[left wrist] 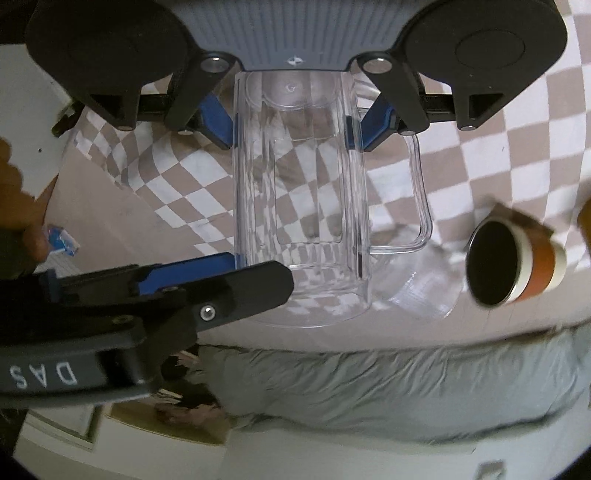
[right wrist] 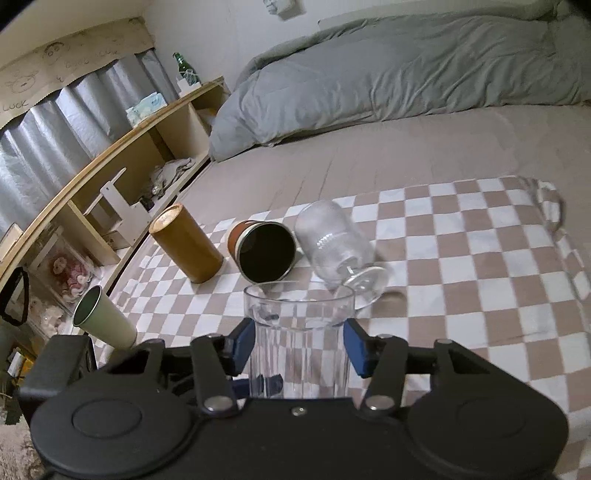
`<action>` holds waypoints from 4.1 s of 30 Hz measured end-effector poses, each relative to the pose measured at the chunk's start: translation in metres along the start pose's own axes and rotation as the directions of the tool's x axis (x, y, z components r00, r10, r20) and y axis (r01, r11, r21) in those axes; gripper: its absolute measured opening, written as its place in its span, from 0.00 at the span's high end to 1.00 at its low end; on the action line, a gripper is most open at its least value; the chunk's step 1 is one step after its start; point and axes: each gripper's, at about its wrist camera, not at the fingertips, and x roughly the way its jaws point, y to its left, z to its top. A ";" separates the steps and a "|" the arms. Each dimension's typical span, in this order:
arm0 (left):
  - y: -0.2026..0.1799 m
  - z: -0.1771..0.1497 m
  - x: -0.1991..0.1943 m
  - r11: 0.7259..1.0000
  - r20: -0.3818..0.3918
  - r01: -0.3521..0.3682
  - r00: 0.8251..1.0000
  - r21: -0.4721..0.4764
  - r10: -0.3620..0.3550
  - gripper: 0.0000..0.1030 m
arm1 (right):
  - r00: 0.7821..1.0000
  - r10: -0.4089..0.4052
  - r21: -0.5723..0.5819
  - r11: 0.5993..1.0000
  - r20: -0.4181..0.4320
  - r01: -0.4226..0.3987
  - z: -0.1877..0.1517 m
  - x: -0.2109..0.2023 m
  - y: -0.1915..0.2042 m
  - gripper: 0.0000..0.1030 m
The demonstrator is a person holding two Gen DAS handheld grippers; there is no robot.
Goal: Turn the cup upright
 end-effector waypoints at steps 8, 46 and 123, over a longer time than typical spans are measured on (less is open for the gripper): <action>-0.018 -0.007 0.008 0.995 0.096 -0.010 0.995 0.102 0.000 0.27 | 0.999 -0.044 -0.026 0.999 0.023 0.044 -0.015 -0.023 -0.007 0.73; -0.031 -0.008 0.001 0.983 0.164 0.004 0.986 0.184 -0.034 0.17 | 0.935 -0.268 -0.062 0.955 0.230 0.289 -0.016 -0.032 -0.039 0.25; -0.027 -0.049 -0.195 0.933 0.317 -0.360 0.884 -0.011 0.345 0.00 | 0.746 -0.503 0.028 0.836 0.436 0.547 -0.159 -0.132 0.063 0.00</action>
